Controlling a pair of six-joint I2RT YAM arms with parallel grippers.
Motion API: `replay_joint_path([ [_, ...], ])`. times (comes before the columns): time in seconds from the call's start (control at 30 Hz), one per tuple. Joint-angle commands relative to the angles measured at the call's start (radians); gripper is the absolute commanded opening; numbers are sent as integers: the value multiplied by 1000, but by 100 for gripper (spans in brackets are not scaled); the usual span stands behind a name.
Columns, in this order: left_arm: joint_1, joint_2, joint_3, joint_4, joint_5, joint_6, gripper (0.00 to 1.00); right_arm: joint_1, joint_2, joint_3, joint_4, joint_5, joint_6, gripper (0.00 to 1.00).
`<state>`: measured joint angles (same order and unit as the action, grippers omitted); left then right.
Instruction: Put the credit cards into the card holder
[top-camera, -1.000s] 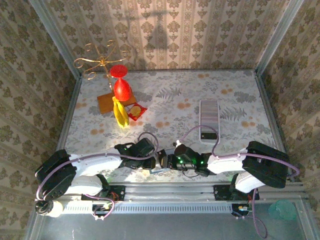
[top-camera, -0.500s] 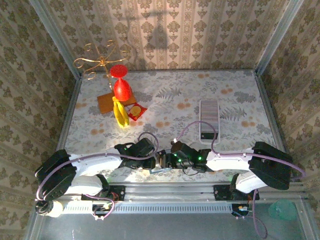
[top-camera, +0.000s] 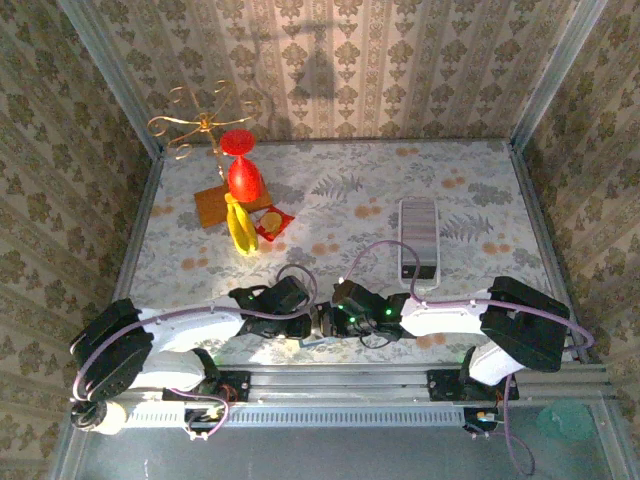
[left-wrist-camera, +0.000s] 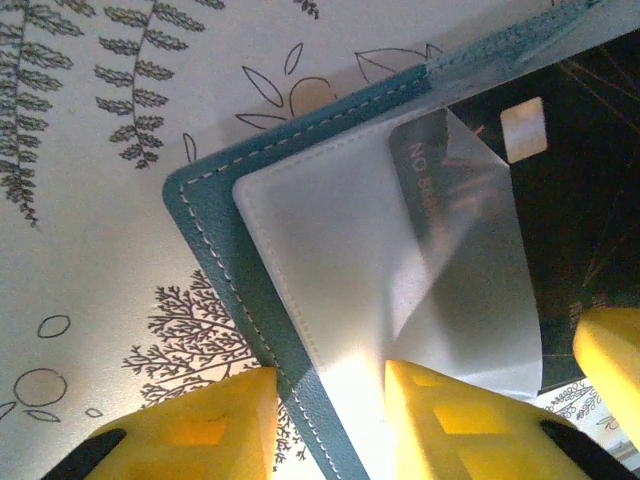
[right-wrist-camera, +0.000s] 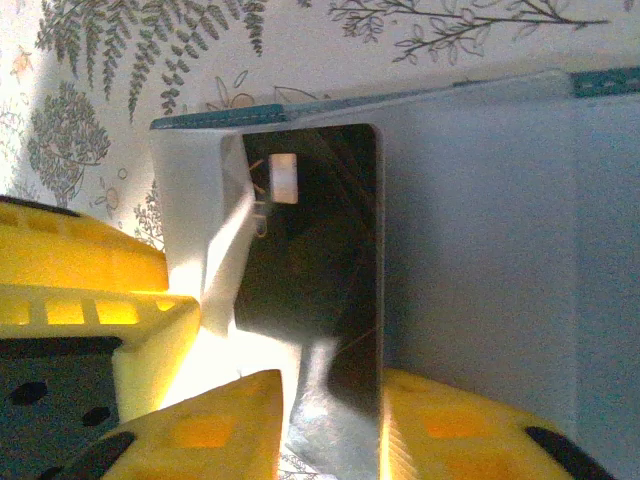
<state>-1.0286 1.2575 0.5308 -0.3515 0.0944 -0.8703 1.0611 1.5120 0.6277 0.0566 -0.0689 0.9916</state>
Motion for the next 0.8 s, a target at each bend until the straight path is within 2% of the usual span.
replay_joint_path([
  [0.0, 22, -2, -8, -66, 13, 11, 37, 4, -25, 21, -50, 11, -24, 32],
  [0.07, 40, -12, -15, -59, 34, 8, 40, 2, -38, 22, -68, 24, -30, 33],
  [0.13, 57, -29, -25, -48, 54, 5, 43, 0, -48, 35, -110, 38, -41, 39],
  [0.2, 72, -47, -36, -34, 70, 4, 49, -3, -54, 50, -141, 48, -54, 40],
  [0.3, 94, -81, -53, -18, 90, -2, 52, -10, -61, 62, -159, 58, -63, 39],
  [0.4, 113, -119, -82, 17, 117, -14, 53, -18, -62, 70, -168, 66, -67, 34],
  [0.5, 137, -155, -106, 37, 132, -25, 51, -26, -52, 93, -204, 83, -72, 25],
  [0.63, 162, -184, -134, 67, 149, -43, 45, -37, -22, 117, -227, 86, -78, 15],
  [0.77, 182, -177, -153, 112, 185, -57, 42, -49, 12, 140, -240, 93, -82, 13],
])
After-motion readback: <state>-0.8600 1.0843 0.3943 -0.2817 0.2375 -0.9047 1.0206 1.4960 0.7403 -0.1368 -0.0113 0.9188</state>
